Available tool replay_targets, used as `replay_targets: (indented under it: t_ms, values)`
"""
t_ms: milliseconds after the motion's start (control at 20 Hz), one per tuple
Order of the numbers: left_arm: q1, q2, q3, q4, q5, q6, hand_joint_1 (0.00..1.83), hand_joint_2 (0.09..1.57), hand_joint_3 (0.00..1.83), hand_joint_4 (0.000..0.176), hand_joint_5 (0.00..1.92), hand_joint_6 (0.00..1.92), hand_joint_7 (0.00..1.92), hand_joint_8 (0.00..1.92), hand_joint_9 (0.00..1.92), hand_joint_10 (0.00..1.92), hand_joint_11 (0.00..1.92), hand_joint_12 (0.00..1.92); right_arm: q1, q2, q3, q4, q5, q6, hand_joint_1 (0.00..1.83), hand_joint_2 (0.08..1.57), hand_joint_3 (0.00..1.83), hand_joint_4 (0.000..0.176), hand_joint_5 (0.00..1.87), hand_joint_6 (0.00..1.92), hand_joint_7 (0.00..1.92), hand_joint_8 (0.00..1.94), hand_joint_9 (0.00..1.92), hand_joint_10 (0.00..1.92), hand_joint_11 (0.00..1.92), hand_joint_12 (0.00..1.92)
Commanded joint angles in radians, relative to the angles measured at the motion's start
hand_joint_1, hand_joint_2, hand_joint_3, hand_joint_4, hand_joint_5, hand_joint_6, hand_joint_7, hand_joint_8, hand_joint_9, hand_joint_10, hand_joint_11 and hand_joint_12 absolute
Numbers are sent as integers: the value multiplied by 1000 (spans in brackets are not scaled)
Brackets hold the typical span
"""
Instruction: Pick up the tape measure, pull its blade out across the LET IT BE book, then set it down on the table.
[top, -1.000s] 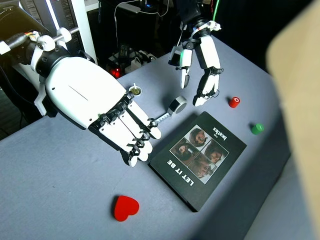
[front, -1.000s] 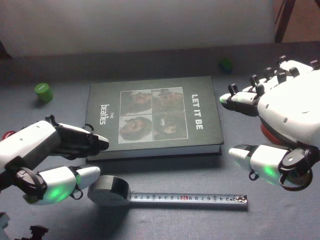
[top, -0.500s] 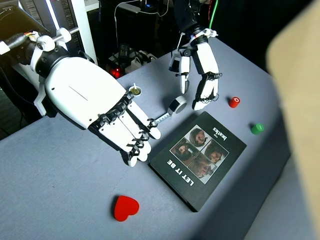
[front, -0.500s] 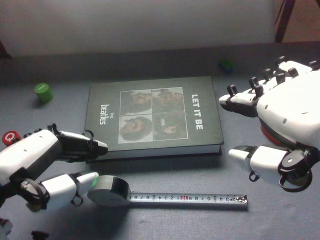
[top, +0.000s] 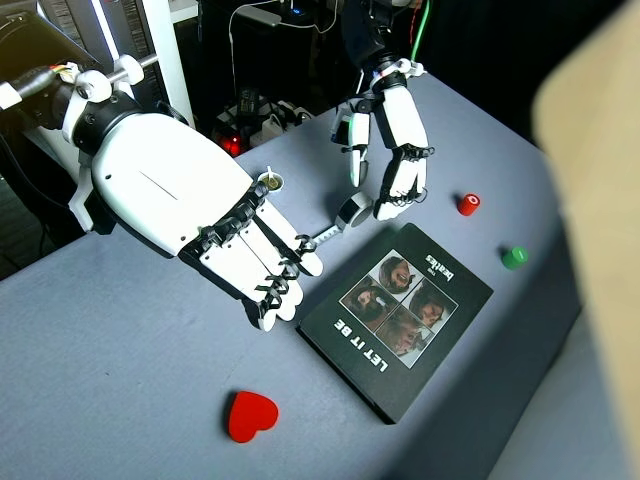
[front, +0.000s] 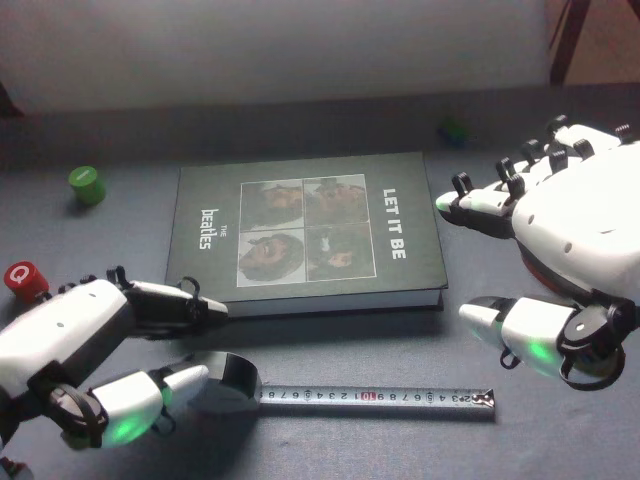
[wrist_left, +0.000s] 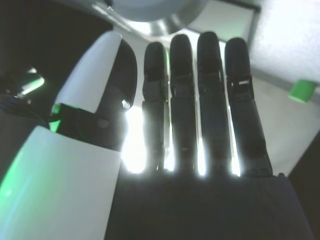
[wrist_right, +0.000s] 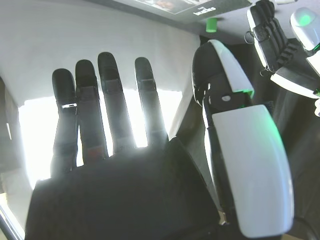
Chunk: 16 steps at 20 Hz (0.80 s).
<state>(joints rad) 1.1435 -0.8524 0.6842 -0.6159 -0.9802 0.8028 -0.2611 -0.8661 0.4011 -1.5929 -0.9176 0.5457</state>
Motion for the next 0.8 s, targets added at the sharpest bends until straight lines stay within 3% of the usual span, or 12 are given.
replay_targets:
  t_ms: [0, 300, 750]
  values:
    - [1, -5, -2, 34, -106, -7, 960, 1246, 0, 0, 725, 6, 758, 4, 702, 3, 372, 795, 7, 6, -5, -81, -20, 2, 326, 1259, 1, 116, 264, 1, 367, 2, 305, 2, 0, 936]
    - [28, -27, -2, 41, -119, -5, 962, 1254, 1, 0, 713, 0, 763, 2, 704, 2, 372, 795, 7, 6, -6, -81, -19, 1, 328, 1251, 0, 116, 261, 0, 384, 6, 313, 2, 0, 948]
    - [31, -66, 23, 26, -128, 27, 1108, 1165, 0, 0, 706, 0, 750, 1, 691, 1, 354, 794, 7, 6, -6, -81, -15, 1, 331, 1256, 0, 116, 261, 1, 392, 3, 325, 5, 0, 966]
